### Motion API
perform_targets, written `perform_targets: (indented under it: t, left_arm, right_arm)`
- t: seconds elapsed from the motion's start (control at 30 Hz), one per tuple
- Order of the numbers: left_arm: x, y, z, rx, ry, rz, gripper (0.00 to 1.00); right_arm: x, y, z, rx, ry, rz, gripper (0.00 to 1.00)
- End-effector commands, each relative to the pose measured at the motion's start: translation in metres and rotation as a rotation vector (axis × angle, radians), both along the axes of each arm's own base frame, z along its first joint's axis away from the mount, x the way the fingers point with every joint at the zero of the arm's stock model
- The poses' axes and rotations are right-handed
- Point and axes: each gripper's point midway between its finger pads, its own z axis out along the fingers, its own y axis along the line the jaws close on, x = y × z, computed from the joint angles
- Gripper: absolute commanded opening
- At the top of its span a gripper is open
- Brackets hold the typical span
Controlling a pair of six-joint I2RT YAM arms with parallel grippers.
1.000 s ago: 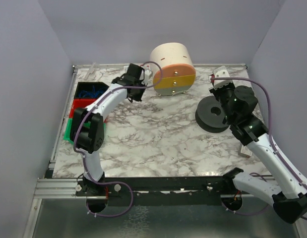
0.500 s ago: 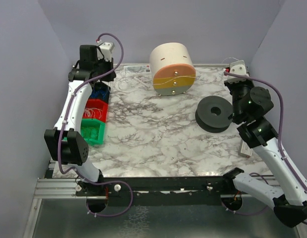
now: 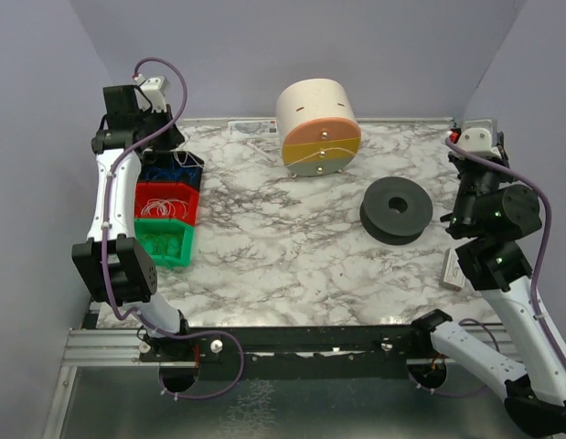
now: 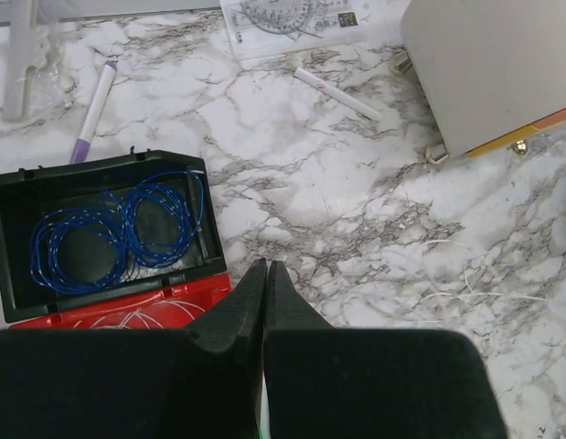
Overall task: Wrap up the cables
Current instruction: Adjust the cable at the center of the board.
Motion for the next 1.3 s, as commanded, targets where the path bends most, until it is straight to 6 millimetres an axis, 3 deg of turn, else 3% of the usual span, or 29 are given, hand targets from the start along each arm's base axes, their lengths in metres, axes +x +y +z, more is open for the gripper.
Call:
perform_targets:
  t: [0.0, 0.07, 0.13, 0.2, 0.23, 0.37, 0.4, 0.53, 0.63, 0.77, 0.87, 1.03, 1.13, 1.27]
  left_arm:
    - [-0.009, -0.001, 0.015, 0.016, -0.046, -0.037, 0.00]
    - [-0.006, 0.003, 0.019, 0.017, -0.054, -0.022, 0.00]
    - [0.002, 0.021, 0.026, 0.049, -0.063, 0.102, 0.00]
    - [0.010, 0.040, 0.032, 0.061, -0.062, 0.232, 0.00]
    - [0.011, 0.037, 0.034, 0.051, -0.067, 0.217, 0.00]
    - [0.001, -0.011, 0.054, -0.042, -0.104, 0.036, 0.00]
    - [-0.003, -0.025, 0.060, -0.044, -0.118, -0.003, 0.00]
    - [-0.025, -0.086, 0.094, -0.039, -0.201, -0.148, 0.00]
    - [-0.042, -0.111, 0.131, -0.097, -0.273, -0.241, 0.00]
    - [-0.061, -0.137, 0.177, -0.193, -0.348, -0.356, 0.00]
    - [-0.076, -0.153, 0.202, -0.270, -0.380, -0.432, 0.00]
    - [-0.096, -0.170, 0.226, -0.356, -0.419, -0.514, 0.00]
    - [-0.110, -0.177, 0.237, -0.411, -0.433, -0.565, 0.00]
    - [-0.126, -0.187, 0.246, -0.483, -0.443, -0.630, 0.00]
  right_arm:
    - [-0.018, -0.020, 0.022, -0.042, -0.035, -0.103, 0.01]
    - [-0.019, -0.023, 0.022, -0.067, -0.020, -0.123, 0.01]
    - [-0.019, -0.027, 0.017, -0.112, 0.008, -0.154, 0.01]
    - [-0.016, -0.027, 0.006, -0.162, 0.057, -0.164, 0.01]
    - [-0.012, -0.023, -0.005, -0.173, 0.093, -0.135, 0.01]
    - [0.010, 0.020, -0.060, -0.121, 0.281, 0.153, 0.02]
    - [0.013, 0.037, -0.072, -0.103, 0.323, 0.257, 0.07]
    - [0.014, 0.112, -0.117, -0.060, 0.477, 0.674, 0.41]
    - [0.009, 0.163, -0.132, -0.020, 0.537, 0.944, 0.63]
    - [0.013, 0.214, -0.132, 0.024, 0.531, 1.204, 0.80]
    - [0.024, 0.239, -0.132, 0.045, 0.509, 1.318, 0.89]
    - [0.047, 0.267, -0.137, 0.095, 0.490, 1.421, 0.91]
    - [0.053, 0.285, -0.156, 0.125, 0.521, 1.510, 0.91]
    - [0.046, 0.310, -0.177, 0.212, 0.591, 1.688, 0.94]
